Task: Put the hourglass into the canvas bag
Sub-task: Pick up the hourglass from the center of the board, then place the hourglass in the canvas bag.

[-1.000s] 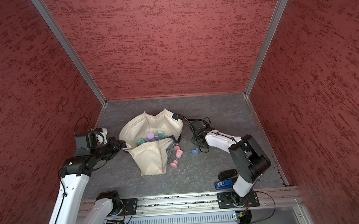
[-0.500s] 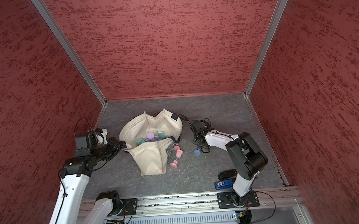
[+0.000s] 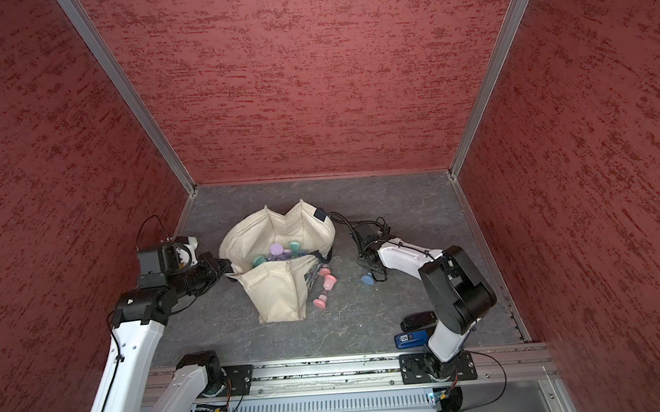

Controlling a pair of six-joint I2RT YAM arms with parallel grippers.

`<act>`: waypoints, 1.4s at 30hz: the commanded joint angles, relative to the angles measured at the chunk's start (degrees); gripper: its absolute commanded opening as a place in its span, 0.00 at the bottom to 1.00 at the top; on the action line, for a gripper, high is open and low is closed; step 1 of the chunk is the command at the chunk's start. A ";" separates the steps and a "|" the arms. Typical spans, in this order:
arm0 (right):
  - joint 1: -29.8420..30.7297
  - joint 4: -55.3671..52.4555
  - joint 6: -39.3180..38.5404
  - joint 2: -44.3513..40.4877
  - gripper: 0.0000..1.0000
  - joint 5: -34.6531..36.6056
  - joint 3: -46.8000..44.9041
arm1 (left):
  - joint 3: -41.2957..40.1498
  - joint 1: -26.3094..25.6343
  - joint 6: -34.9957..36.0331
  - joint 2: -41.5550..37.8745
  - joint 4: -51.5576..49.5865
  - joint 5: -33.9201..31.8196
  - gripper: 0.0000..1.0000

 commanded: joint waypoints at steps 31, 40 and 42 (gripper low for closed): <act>25.52 0.70 -9.91 -10.33 0.09 9.02 37.68 | 1.30 0.34 -1.68 -0.90 -0.75 4.11 0.22; 29.58 -3.51 -13.35 2.74 0.08 8.21 51.12 | 0.89 0.34 -1.50 -0.67 -0.28 3.39 0.02; 30.02 -4.94 -14.14 4.91 0.08 8.19 53.43 | 1.02 0.34 -1.53 -0.54 -0.25 3.40 0.00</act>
